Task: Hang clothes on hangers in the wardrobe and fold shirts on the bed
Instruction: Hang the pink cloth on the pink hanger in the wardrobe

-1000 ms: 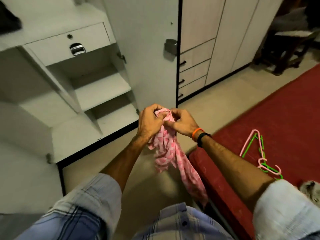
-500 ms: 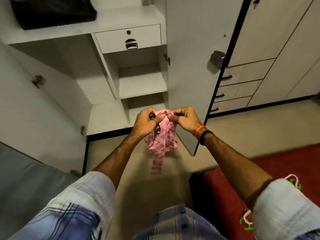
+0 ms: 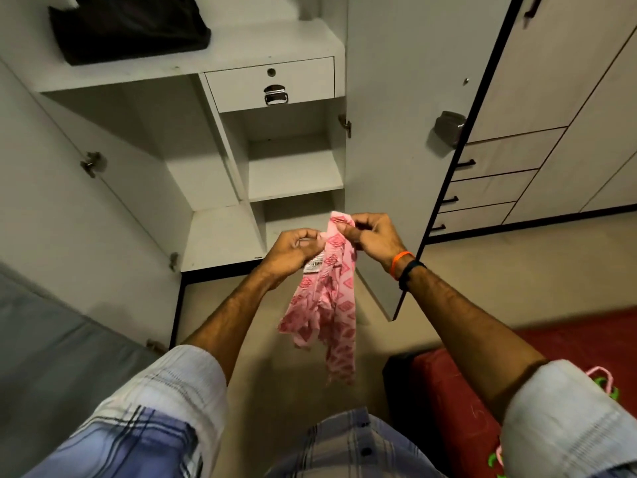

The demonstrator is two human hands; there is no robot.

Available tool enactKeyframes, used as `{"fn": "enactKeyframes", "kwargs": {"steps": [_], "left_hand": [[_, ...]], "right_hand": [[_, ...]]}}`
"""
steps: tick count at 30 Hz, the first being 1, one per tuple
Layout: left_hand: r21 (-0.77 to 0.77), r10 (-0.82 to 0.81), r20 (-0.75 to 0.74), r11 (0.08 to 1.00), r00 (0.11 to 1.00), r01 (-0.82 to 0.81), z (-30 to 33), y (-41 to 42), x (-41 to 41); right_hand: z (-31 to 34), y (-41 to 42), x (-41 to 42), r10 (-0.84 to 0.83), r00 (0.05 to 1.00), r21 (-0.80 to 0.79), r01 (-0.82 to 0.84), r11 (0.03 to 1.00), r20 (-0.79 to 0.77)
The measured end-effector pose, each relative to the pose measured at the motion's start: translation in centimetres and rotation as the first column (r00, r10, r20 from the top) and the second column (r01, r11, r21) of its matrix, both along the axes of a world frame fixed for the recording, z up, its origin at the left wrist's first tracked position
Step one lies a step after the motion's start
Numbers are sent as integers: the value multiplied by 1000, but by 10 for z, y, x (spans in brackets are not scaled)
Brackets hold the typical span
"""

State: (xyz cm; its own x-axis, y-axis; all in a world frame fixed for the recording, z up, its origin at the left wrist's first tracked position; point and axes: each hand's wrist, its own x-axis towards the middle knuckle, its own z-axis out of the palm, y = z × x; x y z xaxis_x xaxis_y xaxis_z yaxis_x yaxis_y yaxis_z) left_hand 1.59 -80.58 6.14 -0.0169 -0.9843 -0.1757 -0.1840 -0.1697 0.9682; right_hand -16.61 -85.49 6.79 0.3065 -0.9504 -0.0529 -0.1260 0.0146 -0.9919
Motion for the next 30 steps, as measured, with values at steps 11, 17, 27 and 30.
{"fn": "enactKeyframes", "kwargs": {"steps": [11, 17, 27, 30], "left_hand": [[-52, 234, 209, 972, 950, -228, -13, -10, -7], [-165, 263, 368, 962, 892, -216, -5, -11, -15], [-170, 161, 477, 981, 864, -89, -15, 7, -10], [-129, 165, 590, 986, 790, -109, -30, 17, -1]], "right_hand": [[-14, -2, -3, -42, 973, -27, 37, 999, -228], [-10, 10, -2, 42, 928, -82, -78, 994, -371], [-3, 17, 15, -127, 914, -260, 25, 965, -385], [-1, 22, 21, -122, 952, -245, 51, 968, -281]]}}
